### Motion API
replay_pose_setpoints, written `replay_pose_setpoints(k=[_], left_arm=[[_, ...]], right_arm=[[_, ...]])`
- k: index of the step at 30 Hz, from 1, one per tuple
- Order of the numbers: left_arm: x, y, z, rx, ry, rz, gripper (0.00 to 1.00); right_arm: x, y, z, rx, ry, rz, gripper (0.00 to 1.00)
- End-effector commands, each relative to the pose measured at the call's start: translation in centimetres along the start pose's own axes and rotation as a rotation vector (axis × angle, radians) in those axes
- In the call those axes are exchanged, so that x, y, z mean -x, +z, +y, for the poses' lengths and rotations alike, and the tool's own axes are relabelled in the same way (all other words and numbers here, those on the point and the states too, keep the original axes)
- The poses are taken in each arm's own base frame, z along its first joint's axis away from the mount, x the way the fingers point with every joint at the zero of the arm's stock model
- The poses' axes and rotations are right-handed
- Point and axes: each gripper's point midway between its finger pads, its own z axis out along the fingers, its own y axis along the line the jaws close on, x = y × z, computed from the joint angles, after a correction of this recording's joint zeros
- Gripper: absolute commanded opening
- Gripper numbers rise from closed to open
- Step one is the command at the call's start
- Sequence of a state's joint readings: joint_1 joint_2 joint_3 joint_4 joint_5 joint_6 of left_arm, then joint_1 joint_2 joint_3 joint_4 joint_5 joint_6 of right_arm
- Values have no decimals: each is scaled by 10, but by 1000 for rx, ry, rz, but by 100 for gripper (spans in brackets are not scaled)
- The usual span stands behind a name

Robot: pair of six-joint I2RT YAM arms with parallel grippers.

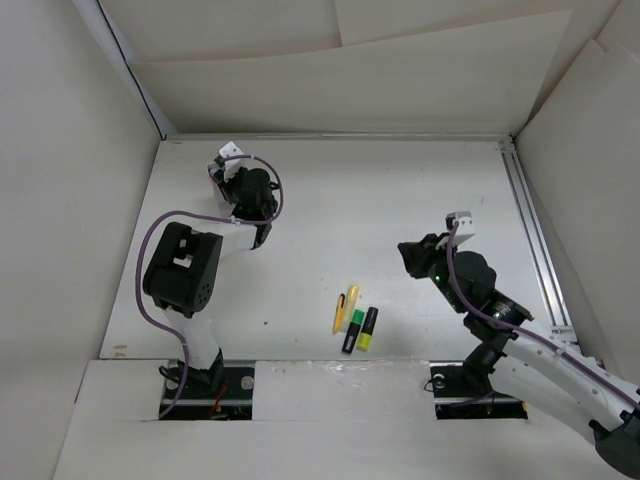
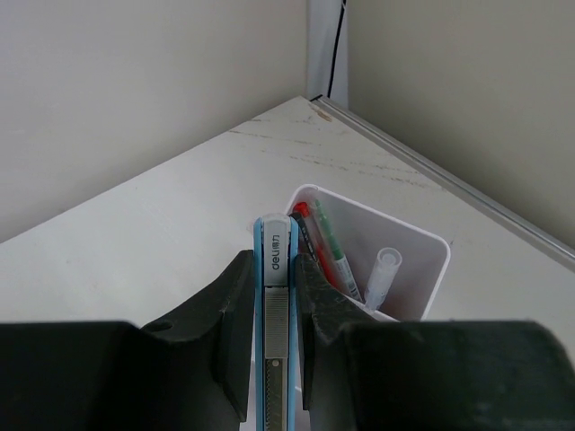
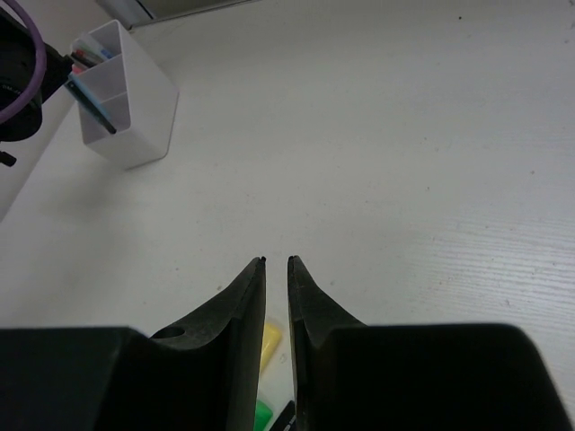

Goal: Sort the stationery into containers
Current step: Place the pen in the storage box.

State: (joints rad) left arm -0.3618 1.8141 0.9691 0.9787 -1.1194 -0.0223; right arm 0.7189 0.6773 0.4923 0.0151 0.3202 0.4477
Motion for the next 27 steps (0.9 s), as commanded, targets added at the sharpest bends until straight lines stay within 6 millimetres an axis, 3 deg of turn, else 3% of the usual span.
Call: replay_pose_setpoints(k=[1,11,20,21,23,27], left_arm=[[10,2,5,38,-53,-31,0],[30,6,-3,38,-48,-64,0],[6,7,1,61,-9,-46,0],[0,6,3,61,-14,-37,2],[3,4,6,61,-19,-28,15],[7,0,12,63,-39,-5,30]], right_arm=[[15,-1,6,31,10,-57,22],[18,-2,7,35,13,-65,22],[17,-3,3,26,14,-69,22],[17,-3,3,26,14,-69,22],[19,-4,4,30,17,-77,22],[19,-4,4,30,17,-77,22]])
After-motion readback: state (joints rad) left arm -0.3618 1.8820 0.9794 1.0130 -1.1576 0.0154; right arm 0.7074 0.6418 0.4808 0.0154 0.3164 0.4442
